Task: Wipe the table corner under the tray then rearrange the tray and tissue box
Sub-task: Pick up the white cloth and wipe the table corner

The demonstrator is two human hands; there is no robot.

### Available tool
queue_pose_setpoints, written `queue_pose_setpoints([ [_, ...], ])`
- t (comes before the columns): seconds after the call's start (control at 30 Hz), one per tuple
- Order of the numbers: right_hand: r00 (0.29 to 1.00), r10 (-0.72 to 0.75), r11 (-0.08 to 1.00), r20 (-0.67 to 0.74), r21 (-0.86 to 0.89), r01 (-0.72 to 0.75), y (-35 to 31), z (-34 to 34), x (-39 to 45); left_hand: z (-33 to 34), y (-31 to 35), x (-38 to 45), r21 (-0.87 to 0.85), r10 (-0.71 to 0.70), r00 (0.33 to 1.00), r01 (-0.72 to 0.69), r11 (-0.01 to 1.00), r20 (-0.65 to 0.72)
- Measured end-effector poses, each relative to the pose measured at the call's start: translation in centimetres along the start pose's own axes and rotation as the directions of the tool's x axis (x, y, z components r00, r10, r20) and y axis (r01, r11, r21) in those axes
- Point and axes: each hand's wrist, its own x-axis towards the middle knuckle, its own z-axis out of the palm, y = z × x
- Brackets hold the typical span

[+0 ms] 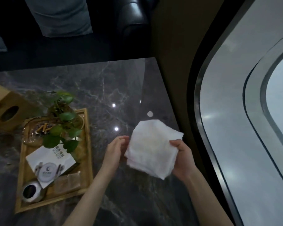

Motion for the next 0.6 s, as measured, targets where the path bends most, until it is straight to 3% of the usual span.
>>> queue_pose_setpoints([
  [0.07, 0.995, -0.1, 0.991, -0.002, -0.089, 0.099, -1.3, 0.3, -0.1, 0.2, -0.3, 1.0, 0.319, 0.199, 0.974, -0.156, 0.935, -0.107],
  [0.13, 0.963, -0.258, 0.938, -0.084, -0.263, 0.228, -1.8, 0.5, 0.5, -0.1, -1.1, 2.5, 0.689, 0.381, 0.92, -0.22, 0.691, -0.088],
  [0.2, 0.864, -0.475, 0.802, -0.169, -0.488, 0.345, -1.7, 0.7, 1.7, -0.9, -2.2, 4.1, 0.868, 0.421, 0.907, -0.185, 0.462, -0.031],
  [0.27, 0.72, -0.663, 0.616, -0.205, -0.695, 0.37, -1.1, 0.6, 3.3, -1.8, -3.3, 5.3, 0.932, 0.352, 0.935, -0.095, 0.349, -0.036],
  [0.33, 0.643, -0.738, 0.477, -0.203, -0.831, 0.285, -0.4, 0.8, 5.4, -2.4, -4.1, 5.8, 0.942, 0.302, 0.951, -0.046, 0.332, -0.06],
  [0.37, 0.652, -0.73, 0.458, -0.206, -0.855, 0.243, -0.1, 1.1, 6.4, -2.6, -4.3, 5.9, 0.943, 0.292, 0.954, -0.039, 0.331, -0.063],
  [0.47, 0.705, -0.681, 0.474, -0.199, -0.853, 0.217, 0.1, 1.8, 9.9, -2.8, -4.9, 6.2, 0.942, 0.294, 0.955, -0.054, 0.33, -0.049],
  [0.6, 0.701, -0.695, 0.515, -0.159, -0.79, 0.332, -0.7, 2.4, 12.5, -3.0, -5.2, 6.5, 0.936, 0.302, 0.952, -0.059, 0.346, -0.051],
])
